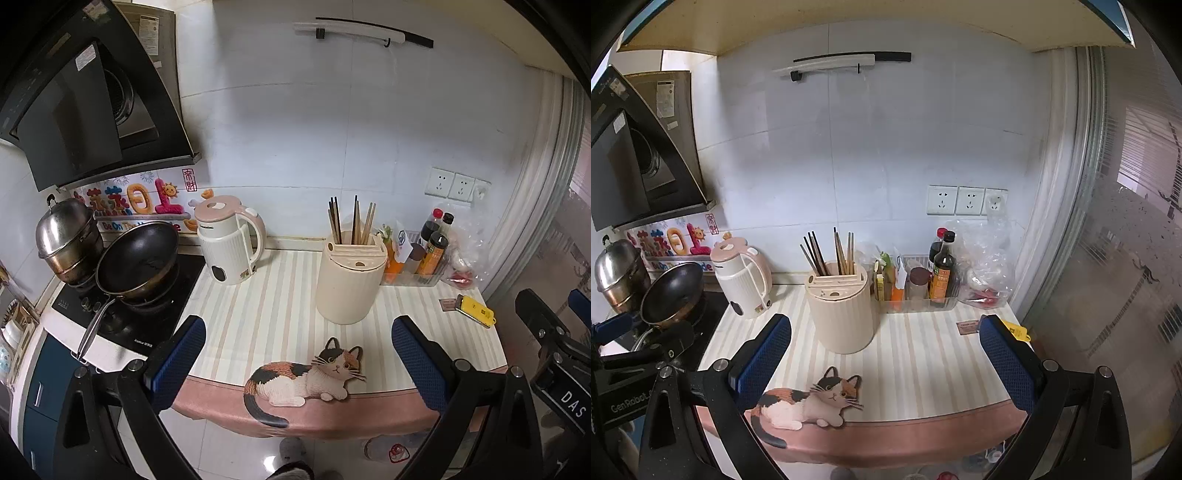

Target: Organize utensils

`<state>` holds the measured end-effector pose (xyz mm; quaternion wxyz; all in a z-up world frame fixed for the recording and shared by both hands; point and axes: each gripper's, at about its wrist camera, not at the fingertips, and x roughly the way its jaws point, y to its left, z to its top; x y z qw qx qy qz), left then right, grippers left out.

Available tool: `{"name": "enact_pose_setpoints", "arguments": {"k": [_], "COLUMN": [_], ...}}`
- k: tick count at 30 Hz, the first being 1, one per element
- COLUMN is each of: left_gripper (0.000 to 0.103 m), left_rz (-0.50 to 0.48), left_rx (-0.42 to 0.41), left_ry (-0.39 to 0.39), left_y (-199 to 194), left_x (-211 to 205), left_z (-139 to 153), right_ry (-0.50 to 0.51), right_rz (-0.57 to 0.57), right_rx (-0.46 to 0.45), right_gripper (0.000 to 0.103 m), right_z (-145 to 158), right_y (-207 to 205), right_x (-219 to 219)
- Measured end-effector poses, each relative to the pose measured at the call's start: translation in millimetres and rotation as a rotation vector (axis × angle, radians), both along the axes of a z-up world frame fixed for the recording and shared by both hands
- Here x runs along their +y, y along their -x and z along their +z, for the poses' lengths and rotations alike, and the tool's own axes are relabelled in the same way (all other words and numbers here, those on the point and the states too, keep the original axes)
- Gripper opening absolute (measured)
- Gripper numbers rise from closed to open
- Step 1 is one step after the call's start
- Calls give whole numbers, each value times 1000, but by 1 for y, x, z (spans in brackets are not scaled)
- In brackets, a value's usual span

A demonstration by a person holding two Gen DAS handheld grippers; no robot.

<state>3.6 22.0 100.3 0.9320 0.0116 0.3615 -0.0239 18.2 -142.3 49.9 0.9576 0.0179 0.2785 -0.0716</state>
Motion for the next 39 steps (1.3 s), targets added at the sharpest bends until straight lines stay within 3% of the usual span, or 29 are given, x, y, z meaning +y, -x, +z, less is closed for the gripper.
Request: {"name": "enact_pose_setpoints", "arguments": {"k": [39], "left_gripper": [103], "left_rz": [1], "left_rx": [-39], "left_ry": [-25], "left_y": [17], "left_x": [-6], "left_z": [16], "right_ry": [-3], "right_rz": [21], "right_rx": [2], "right_gripper": [103], "right_z": [7], "right_y": [13], "right_x": [-2]}}
